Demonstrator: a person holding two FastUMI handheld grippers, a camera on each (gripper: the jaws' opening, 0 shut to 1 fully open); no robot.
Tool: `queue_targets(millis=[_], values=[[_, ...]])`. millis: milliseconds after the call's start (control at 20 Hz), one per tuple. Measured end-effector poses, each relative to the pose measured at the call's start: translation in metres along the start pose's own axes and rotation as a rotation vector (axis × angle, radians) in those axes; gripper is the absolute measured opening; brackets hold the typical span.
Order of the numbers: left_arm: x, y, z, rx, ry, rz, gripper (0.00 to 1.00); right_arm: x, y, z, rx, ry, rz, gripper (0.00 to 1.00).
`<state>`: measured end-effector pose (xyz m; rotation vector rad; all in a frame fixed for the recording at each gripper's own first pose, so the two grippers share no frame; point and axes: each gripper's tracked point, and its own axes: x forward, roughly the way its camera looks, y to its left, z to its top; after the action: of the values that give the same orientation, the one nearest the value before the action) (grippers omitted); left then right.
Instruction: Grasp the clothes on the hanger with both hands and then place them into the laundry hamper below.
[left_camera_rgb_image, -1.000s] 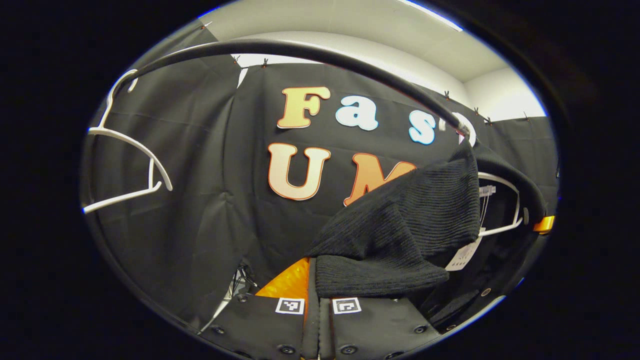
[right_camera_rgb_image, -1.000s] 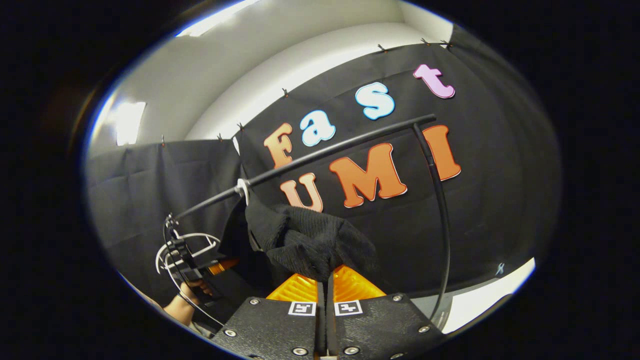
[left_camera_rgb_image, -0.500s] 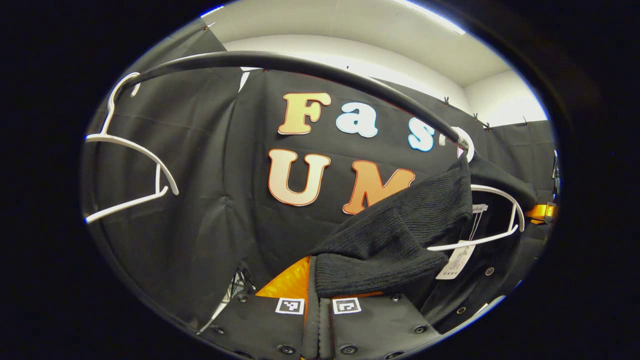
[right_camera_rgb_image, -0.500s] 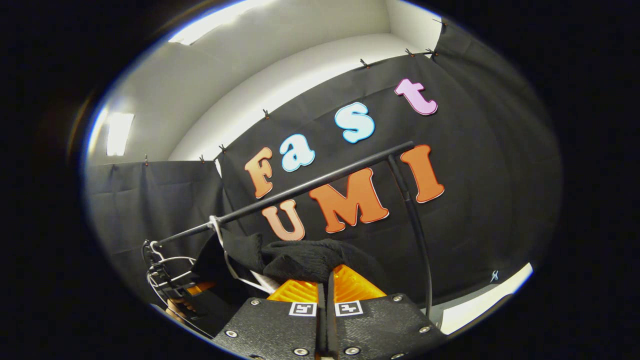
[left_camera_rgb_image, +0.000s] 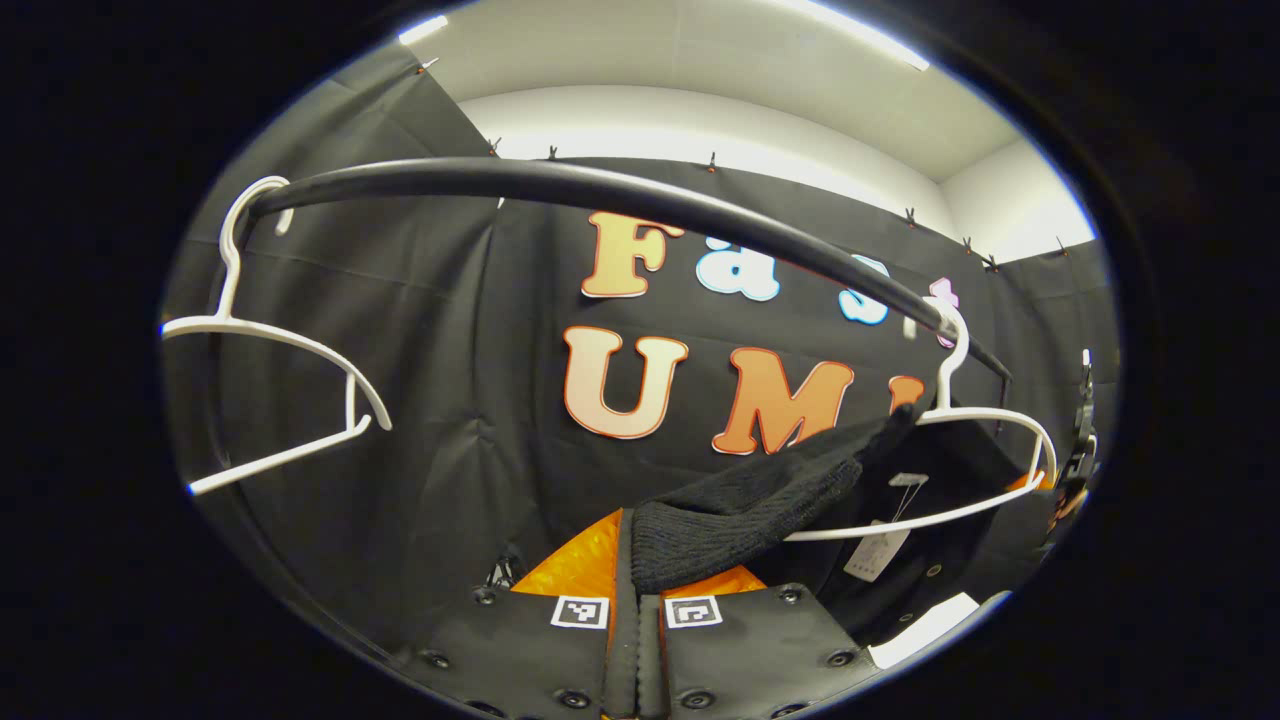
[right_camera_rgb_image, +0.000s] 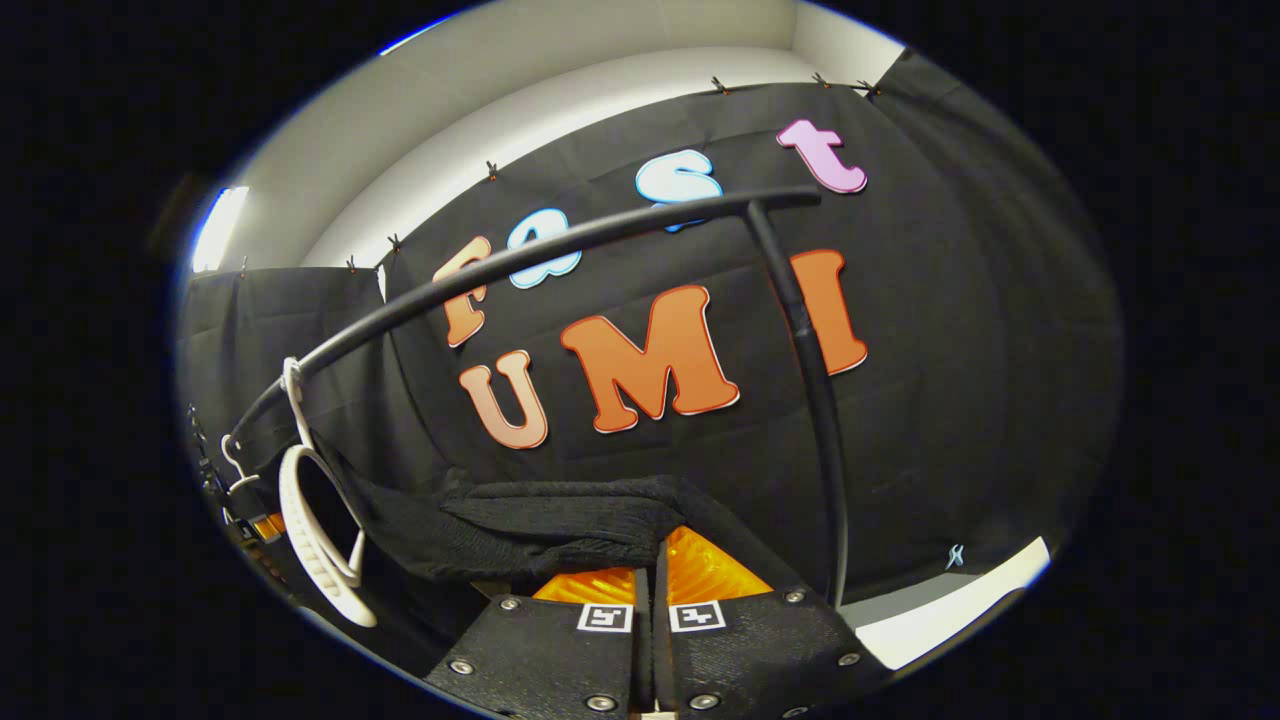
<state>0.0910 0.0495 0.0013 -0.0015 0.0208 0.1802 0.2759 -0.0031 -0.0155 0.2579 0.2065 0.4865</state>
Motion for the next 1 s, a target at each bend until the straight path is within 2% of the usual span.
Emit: queue_targets(millis=[200, 400, 500, 550, 600, 750, 1000], values=[[0.002, 0.031, 0.016, 0.002, -0.041, 0.065, 0.07, 0.041, 0.011, -0.06, 0.038, 0.065, 0.018, 0.0], [0.003, 0.058, 0.019, 0.059, -0.037, 0.122, 0.07, 0.07, 0.028, -0.13, 0.076, 0.167, 0.025, 0.0], [0.002, 0.071, 0.012, 0.093, -0.016, 0.146, 0.07, 0.079, 0.041, -0.161, 0.076, 0.215, 0.029, 0.0], [0.004, 0.077, 0.007, 0.097, -0.007, 0.151, 0.07, 0.084, 0.048, -0.176, 0.081, 0.234, 0.032, 0.07], [0.005, 0.082, 0.004, 0.097, 0.0, 0.155, 0.07, 0.087, 0.054, -0.189, 0.089, 0.249, 0.035, 0.0], [0.004, 0.098, -0.015, 0.11, 0.034, 0.167, 0.1, 0.093, 0.068, -0.222, 0.115, 0.286, 0.034, 0.0], [0.002, 0.142, -0.056, 0.095, 0.131, 0.207, 0.07, 0.09, 0.074, -0.271, 0.136, 0.345, -0.019, 0.0]])
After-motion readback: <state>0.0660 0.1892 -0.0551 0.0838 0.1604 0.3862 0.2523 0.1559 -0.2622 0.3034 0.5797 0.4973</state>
